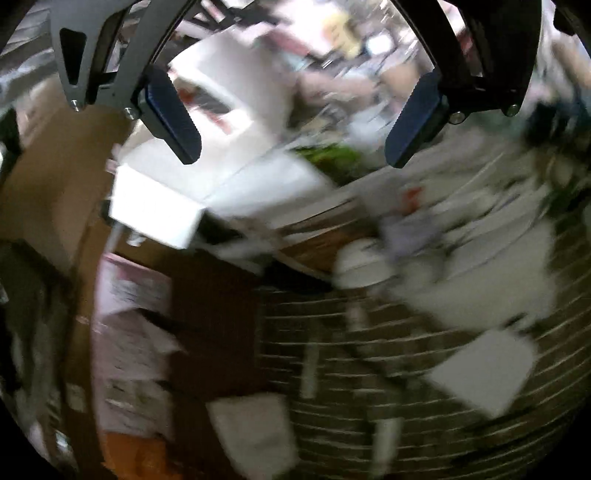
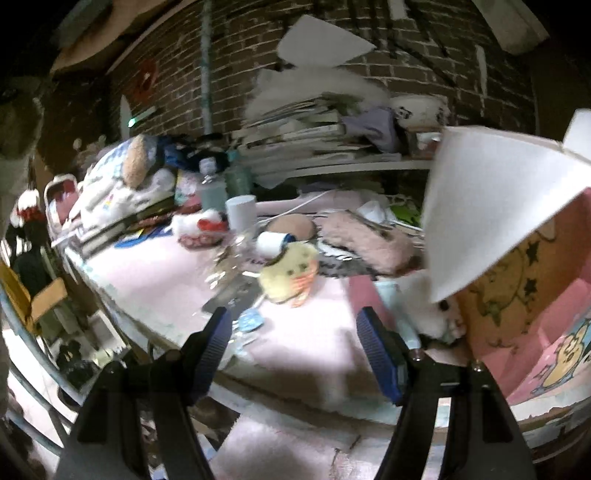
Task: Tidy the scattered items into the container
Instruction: 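Lower the black compact into the white box and open the left gripper, then grasp the blue-and-white star keychain with the right gripper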
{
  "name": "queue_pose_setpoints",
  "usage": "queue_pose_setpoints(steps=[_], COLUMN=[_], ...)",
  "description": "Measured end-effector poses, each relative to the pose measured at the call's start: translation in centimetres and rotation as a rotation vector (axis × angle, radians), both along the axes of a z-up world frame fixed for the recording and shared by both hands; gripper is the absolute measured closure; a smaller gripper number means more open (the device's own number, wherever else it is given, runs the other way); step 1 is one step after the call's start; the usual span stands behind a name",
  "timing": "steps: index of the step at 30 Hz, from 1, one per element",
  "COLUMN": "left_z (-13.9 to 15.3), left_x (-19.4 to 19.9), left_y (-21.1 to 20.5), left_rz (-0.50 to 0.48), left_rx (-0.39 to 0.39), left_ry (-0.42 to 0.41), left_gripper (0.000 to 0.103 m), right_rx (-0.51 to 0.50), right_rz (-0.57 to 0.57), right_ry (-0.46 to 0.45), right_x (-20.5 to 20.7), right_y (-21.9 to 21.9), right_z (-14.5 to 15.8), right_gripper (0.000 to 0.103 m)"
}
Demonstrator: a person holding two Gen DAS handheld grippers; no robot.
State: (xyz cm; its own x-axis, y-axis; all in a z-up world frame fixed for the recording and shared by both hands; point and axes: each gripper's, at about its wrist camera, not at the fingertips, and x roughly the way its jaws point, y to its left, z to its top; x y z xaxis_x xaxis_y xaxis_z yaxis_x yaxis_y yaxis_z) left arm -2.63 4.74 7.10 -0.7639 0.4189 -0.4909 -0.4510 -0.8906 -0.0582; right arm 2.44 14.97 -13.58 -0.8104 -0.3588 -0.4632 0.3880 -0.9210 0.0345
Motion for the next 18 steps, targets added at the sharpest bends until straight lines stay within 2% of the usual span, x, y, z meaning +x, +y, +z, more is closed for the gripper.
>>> queue_pose_setpoints(steps=[6, 8, 10, 13, 18], left_z=[-4.9, -6.6, -8.3, -10.2, -12.4], left_x=[1.9, 3.0, 4.4, 5.9, 7.2], left_y=[-7.7, -9.6, -11.7, -13.7, -15.0], left_rz=[0.274, 0.335, 0.359, 0.385, 0.41], left_rx=[0.068, 0.085, 0.129, 0.173, 0.175], left_ry=[-0.047, -0.051, -0.036, -0.035, -0.062], left_gripper=[0.003, 0.003, 0.003, 0.003, 0.003], right_rx=[0.027, 0.04, 0.054, 0.076, 0.073], right_rz=[0.021, 0.023, 0.025, 0.027, -0.001], right_ry=[-0.022, -0.016, -0.016, -0.008, -0.02], right_x=[-0.1, -0.2, -0.2, -0.3, -1.2], right_y=[-2.0, -2.5, -3.0, -3.4, -2.4], right_z=[-0.9, -1.1, -1.4, -1.7, -1.5], right_gripper=[0.036, 0.037, 0.045, 0.05, 0.057])
